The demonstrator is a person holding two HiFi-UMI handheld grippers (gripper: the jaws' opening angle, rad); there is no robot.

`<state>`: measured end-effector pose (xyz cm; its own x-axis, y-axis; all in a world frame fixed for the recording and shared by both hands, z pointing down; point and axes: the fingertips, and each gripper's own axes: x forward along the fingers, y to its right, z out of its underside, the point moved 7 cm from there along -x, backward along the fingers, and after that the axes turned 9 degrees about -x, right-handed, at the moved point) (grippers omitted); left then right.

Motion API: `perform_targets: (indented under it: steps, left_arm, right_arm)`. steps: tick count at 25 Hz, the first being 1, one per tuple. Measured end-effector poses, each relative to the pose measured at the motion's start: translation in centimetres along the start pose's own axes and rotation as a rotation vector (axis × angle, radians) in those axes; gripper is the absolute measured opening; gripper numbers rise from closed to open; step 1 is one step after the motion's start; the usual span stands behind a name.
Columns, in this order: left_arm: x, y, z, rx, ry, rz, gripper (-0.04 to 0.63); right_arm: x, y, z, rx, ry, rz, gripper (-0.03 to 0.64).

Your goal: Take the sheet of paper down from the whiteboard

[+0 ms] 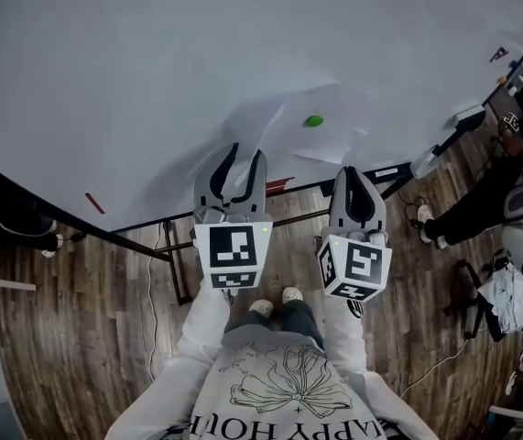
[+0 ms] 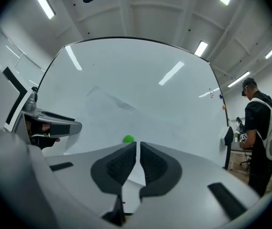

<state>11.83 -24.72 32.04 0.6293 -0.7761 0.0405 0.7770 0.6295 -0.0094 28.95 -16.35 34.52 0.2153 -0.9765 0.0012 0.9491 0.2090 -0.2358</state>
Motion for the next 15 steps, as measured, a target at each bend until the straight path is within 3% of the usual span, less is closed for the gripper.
perform_targets:
  steps: [15]
  left_arm:
    - [2.5, 1.2, -0.5, 0.006, -0.009, -0.175, 0.094]
  right_arm:
    - [7.0, 1.2, -0.7, -0.047, 0.091, -0.289, 0.111]
